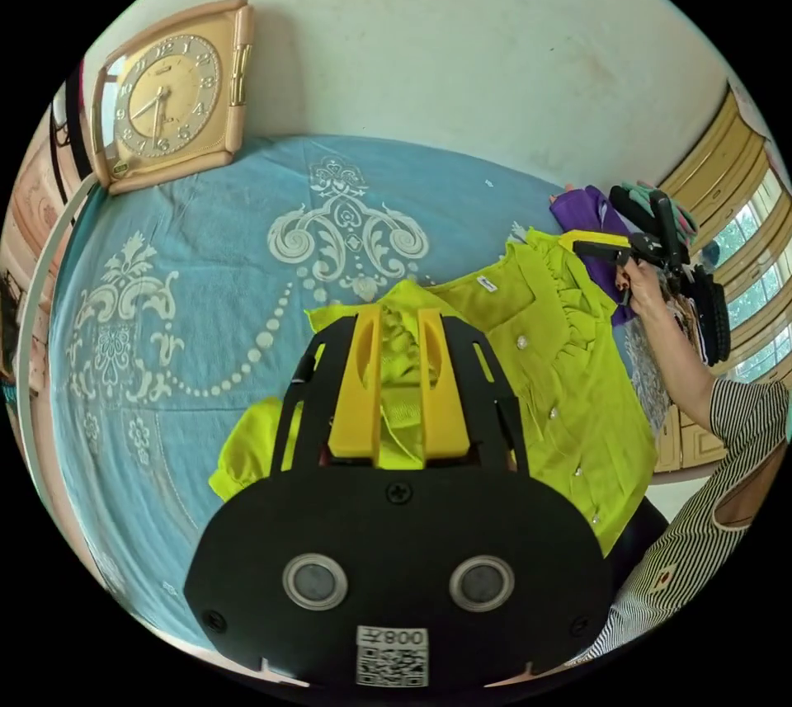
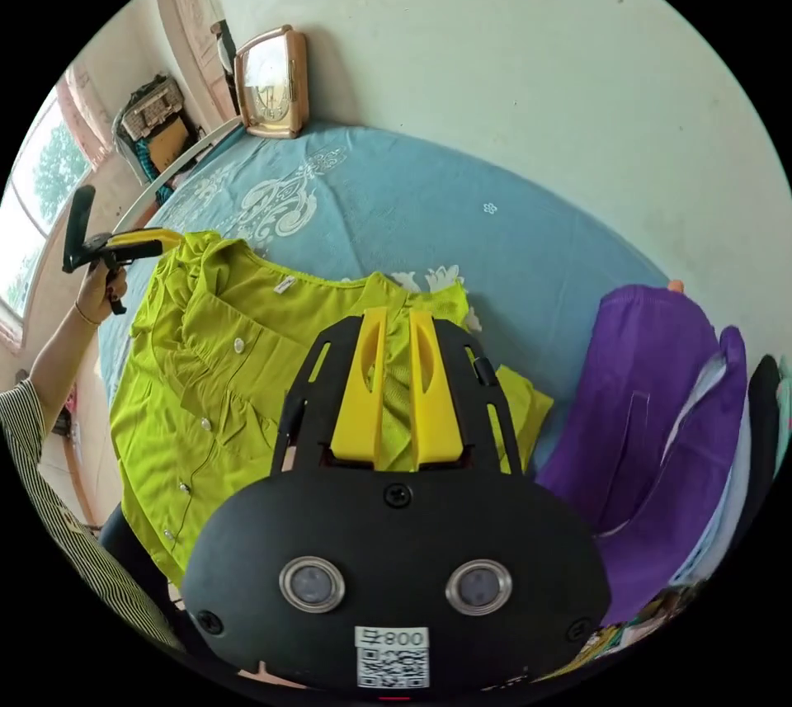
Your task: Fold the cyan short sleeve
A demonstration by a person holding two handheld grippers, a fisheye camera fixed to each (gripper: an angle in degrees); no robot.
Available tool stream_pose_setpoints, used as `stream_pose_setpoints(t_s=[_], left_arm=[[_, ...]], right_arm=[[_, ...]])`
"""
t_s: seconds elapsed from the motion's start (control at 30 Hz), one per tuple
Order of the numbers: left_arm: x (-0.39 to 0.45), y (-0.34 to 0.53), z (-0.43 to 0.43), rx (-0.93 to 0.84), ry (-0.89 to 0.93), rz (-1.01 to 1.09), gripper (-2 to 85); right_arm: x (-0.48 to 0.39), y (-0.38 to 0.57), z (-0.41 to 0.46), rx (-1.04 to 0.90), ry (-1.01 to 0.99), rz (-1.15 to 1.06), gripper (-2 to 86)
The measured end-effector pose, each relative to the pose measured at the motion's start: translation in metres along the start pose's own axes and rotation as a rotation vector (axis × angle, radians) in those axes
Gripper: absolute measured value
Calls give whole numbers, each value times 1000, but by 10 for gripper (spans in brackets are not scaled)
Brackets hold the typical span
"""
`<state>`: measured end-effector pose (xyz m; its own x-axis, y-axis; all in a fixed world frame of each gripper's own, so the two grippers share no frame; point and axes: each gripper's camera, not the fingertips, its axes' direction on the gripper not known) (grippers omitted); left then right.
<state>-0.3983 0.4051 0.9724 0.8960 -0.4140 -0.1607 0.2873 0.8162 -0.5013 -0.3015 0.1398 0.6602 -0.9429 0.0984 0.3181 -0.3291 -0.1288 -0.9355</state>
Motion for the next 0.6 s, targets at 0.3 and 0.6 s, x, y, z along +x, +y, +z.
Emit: stream_pose_setpoints(t_s=[0.3, 0.6], left_arm=[[-9, -37, 51, -271, -60, 80, 34], [19, -28, -6, -7, -248, 176, 5]], right_arm=[[-18, -89, 88, -295, 1, -242, 68], [-53, -78, 52, -99, 180, -266, 22]])
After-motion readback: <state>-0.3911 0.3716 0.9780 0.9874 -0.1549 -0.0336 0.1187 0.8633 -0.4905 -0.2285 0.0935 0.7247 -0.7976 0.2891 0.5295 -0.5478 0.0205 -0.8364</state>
